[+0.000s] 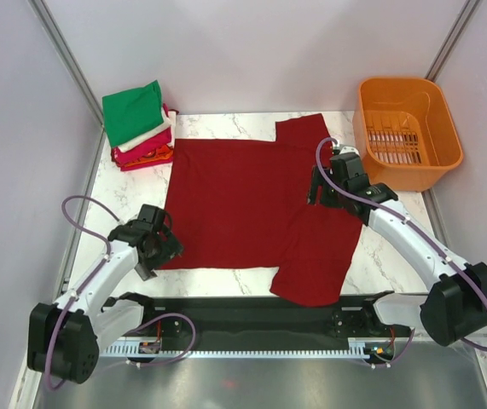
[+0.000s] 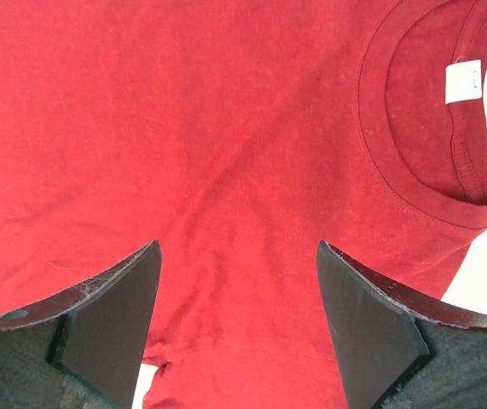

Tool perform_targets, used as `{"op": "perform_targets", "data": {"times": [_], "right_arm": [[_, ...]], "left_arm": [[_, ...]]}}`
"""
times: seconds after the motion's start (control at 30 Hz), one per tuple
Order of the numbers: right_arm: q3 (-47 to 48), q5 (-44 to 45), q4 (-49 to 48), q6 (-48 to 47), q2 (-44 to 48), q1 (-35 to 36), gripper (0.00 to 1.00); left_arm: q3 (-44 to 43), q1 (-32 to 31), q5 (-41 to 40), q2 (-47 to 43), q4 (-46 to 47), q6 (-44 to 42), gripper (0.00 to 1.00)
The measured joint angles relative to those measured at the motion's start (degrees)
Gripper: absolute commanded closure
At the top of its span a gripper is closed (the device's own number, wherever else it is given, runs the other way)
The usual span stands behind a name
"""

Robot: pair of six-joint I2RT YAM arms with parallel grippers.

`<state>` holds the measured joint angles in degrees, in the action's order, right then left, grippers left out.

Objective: Fold and stack the t-shirts
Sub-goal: Flatten the tshirt out

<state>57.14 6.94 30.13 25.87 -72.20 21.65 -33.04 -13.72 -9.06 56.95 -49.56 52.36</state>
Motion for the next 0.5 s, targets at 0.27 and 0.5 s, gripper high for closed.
{"op": "perform_targets", "data": {"times": [0.27,0.5], "right_arm": [[-0.76,-0.02,-0.35,-0.24,-1.44,0.00,0.18],[-1.38,-0.33,-0.46,-0.07,-0.98,0.00,0.17]], "left_arm": [[0.92,2.60,-0.04,5.42,0.26,0.17,0.04],[3.37,4.81,0.74,6.49,0.44,0.57,0.04]]}}
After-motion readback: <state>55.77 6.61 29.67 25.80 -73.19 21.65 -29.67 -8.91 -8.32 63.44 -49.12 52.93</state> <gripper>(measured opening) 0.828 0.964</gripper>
